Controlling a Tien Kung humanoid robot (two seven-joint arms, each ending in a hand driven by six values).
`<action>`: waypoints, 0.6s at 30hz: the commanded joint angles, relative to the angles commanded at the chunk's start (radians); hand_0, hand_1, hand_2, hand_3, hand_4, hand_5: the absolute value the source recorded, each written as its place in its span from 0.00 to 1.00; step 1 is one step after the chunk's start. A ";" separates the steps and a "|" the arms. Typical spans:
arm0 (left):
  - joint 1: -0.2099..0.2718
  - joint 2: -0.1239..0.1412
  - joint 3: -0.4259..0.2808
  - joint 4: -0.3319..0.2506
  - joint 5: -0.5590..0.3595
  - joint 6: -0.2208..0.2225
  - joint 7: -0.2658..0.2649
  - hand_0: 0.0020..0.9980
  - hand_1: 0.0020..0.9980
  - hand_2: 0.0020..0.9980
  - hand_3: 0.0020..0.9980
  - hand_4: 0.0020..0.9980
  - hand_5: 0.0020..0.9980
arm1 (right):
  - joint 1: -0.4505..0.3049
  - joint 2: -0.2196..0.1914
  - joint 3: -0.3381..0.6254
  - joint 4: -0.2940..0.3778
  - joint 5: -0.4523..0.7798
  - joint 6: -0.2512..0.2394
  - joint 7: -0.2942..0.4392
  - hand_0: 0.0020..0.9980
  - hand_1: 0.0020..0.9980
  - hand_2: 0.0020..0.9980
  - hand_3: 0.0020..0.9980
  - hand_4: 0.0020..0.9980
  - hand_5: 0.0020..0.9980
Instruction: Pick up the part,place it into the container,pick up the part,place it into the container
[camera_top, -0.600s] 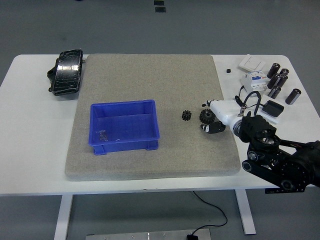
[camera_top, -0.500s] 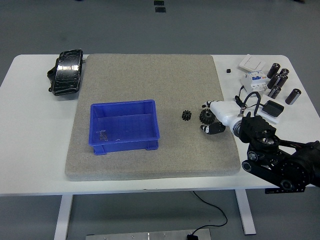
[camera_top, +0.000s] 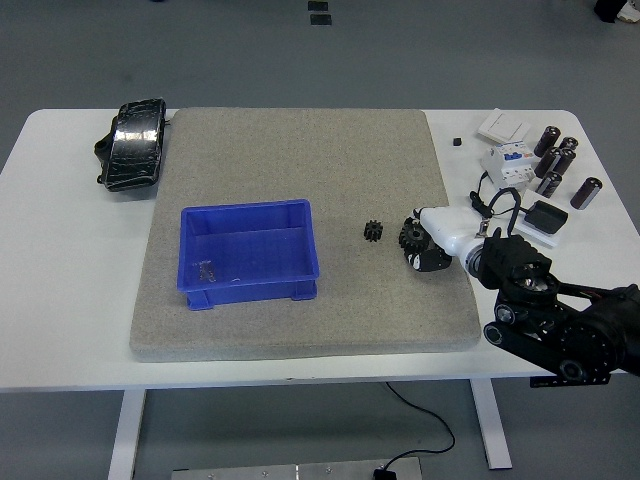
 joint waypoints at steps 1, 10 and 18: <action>0.000 0.000 0.000 0.000 0.000 0.000 0.000 0.68 0.66 0.60 0.57 0.59 0.38 | 0.000 0.000 -0.002 -0.002 0.000 -0.002 0.001 0.29 0.46 0.59 0.68 0.40 0.18; 0.001 0.000 0.002 0.000 -0.004 0.002 -0.003 0.68 0.66 0.60 0.57 0.58 0.38 | -0.006 -0.003 -0.001 -0.002 -0.006 -0.023 0.007 0.30 0.47 0.55 0.68 0.37 0.04; 0.006 -0.001 0.006 -0.001 -0.010 0.004 -0.002 0.68 0.66 0.60 0.57 0.58 0.38 | -0.050 -0.026 0.129 0.136 -0.033 -0.091 0.006 0.30 0.47 0.55 0.68 0.38 0.02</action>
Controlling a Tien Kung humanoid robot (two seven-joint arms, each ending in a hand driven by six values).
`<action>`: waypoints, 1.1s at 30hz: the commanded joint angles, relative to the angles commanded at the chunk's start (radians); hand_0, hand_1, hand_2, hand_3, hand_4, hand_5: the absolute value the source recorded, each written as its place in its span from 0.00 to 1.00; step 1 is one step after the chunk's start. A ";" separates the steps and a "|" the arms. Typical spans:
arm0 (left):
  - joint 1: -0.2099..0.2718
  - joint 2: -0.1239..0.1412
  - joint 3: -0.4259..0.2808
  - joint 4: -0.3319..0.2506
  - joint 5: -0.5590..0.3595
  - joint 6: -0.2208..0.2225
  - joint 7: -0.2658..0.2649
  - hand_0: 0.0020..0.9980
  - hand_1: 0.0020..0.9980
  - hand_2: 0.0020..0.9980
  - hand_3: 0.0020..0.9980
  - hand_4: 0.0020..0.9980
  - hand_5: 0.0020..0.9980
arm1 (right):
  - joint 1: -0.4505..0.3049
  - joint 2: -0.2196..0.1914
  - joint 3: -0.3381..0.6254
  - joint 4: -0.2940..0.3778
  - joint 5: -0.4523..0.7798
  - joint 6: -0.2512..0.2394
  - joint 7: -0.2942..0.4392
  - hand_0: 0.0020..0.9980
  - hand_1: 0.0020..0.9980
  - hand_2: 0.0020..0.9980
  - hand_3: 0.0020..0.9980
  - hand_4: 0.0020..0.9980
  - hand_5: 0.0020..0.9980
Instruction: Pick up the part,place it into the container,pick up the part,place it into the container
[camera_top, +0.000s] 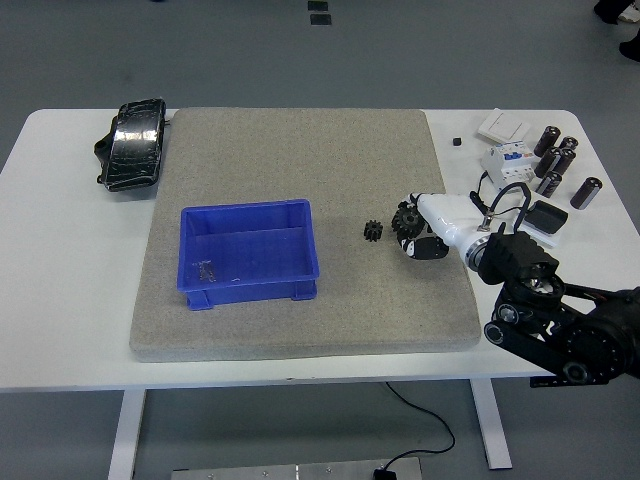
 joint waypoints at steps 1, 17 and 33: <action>0.001 0.000 0.000 0.000 0.001 0.000 0.001 0.68 0.66 0.60 0.57 0.58 0.38 | -0.006 0.002 0.018 0.023 -0.003 -0.009 -0.001 0.30 0.47 0.55 0.68 0.38 0.02; 0.010 0.003 -0.007 -0.002 0.010 0.000 0.006 0.68 0.66 0.60 0.57 0.59 0.39 | 0.017 0.171 0.008 0.179 -0.043 -0.215 0.040 0.60 0.69 0.70 0.69 0.52 0.31; 0.004 0.006 -0.012 0.000 0.019 -0.003 0.007 0.68 0.66 0.60 0.57 0.59 0.39 | 0.066 0.211 -0.185 0.120 -0.007 -0.186 0.046 0.67 0.74 0.74 0.71 0.55 0.31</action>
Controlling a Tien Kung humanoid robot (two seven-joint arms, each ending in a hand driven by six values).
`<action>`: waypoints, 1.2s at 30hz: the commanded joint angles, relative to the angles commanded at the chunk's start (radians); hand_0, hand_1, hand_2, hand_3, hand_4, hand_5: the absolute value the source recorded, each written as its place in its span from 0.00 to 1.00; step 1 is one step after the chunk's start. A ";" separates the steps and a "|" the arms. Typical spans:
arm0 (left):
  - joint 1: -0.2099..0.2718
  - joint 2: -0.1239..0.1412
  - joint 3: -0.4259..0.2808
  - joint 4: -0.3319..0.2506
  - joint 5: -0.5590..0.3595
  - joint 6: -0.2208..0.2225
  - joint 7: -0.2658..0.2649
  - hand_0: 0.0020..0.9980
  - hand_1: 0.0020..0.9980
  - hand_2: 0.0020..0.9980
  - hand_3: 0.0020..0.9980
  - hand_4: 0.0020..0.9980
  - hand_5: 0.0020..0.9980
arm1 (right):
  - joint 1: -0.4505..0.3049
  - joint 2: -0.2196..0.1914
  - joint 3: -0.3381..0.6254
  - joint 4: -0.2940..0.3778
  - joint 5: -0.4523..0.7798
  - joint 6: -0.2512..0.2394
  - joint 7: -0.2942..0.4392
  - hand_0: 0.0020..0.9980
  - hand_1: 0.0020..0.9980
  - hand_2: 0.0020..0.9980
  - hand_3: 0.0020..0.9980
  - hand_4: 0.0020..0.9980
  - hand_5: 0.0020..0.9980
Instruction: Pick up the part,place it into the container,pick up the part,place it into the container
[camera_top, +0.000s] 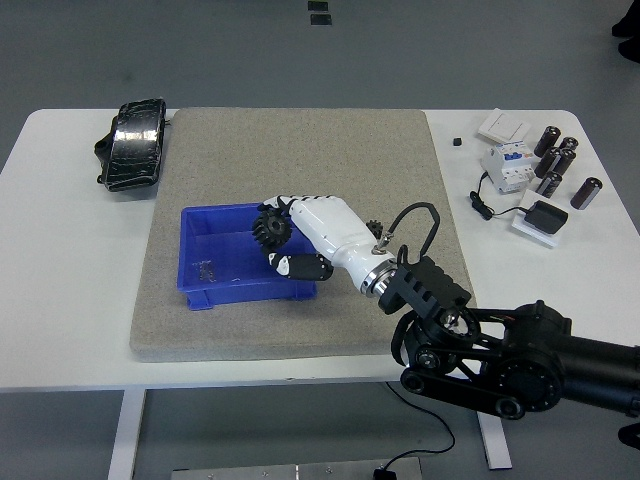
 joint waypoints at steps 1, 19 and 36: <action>0.000 0.000 0.000 0.000 0.000 0.000 0.000 0.68 0.66 0.60 0.57 0.59 0.39 | 0.001 0.001 -0.004 -0.003 0.000 0.004 -0.002 0.67 0.74 0.74 0.71 0.55 0.31; -0.004 0.000 0.001 0.001 0.004 0.000 -0.001 0.68 0.66 0.58 0.56 0.55 0.39 | -0.001 0.000 0.035 0.004 -0.022 0.063 -0.018 0.70 0.80 0.85 0.87 0.90 0.38; -0.004 -0.001 0.002 0.001 0.003 0.001 -0.002 0.68 0.66 0.58 0.56 0.52 0.37 | -0.017 -0.100 0.239 -0.039 0.067 0.004 0.003 0.61 0.71 0.78 0.83 0.86 0.36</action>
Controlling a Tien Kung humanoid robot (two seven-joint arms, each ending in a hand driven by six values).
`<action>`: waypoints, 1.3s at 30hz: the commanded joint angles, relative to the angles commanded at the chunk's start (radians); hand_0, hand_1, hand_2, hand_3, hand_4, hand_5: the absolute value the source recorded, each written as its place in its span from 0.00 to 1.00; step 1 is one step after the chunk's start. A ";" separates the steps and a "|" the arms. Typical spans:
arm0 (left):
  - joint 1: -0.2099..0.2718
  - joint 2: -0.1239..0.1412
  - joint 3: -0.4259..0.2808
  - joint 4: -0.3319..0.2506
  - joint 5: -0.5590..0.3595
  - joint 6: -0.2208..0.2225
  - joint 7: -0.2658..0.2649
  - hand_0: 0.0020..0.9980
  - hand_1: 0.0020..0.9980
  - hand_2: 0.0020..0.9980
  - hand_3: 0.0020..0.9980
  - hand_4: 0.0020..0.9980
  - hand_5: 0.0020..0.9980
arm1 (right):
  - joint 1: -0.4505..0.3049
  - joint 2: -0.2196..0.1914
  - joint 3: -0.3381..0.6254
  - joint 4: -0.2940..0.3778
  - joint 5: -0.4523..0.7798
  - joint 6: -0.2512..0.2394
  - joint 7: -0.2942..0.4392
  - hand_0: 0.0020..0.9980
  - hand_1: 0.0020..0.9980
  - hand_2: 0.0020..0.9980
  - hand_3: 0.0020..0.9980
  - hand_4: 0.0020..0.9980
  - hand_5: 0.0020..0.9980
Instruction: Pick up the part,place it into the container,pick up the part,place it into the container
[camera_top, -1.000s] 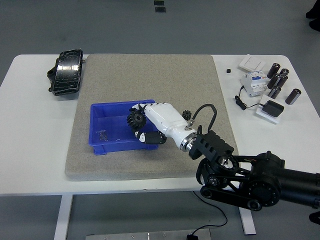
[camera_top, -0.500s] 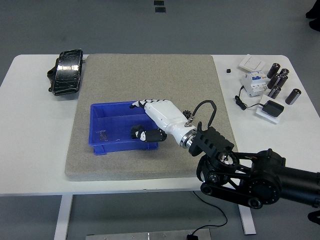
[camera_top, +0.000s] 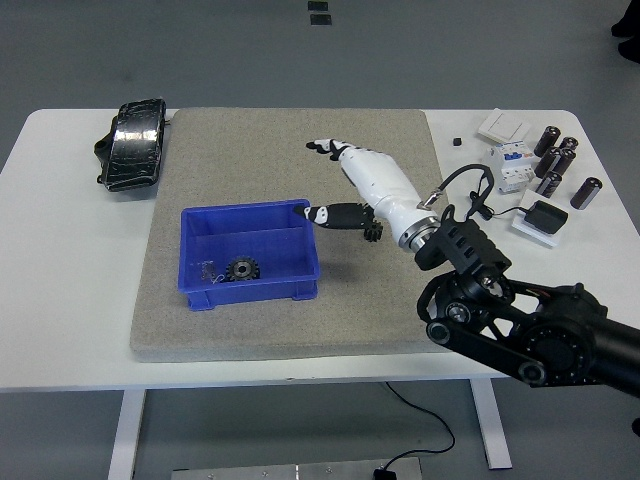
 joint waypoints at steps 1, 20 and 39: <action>0.000 0.000 -0.001 0.000 0.001 0.000 0.000 0.68 0.66 0.58 0.56 0.52 0.37 | 0.007 -0.008 -0.004 -0.019 0.008 0.003 -0.001 0.61 0.71 0.78 0.83 0.86 0.36; -0.008 0.001 -0.003 0.002 0.005 -0.003 -0.002 0.68 0.66 0.58 0.56 0.49 0.37 | 0.070 0.006 -0.231 -0.259 0.109 0.088 0.009 0.54 0.67 0.77 0.82 0.85 0.36; -0.001 0.000 -0.001 0.001 0.006 -0.004 0.001 0.68 0.66 0.58 0.56 0.49 0.37 | 0.074 0.039 -0.314 -0.309 0.133 0.097 0.019 0.45 0.59 0.68 0.72 0.79 0.32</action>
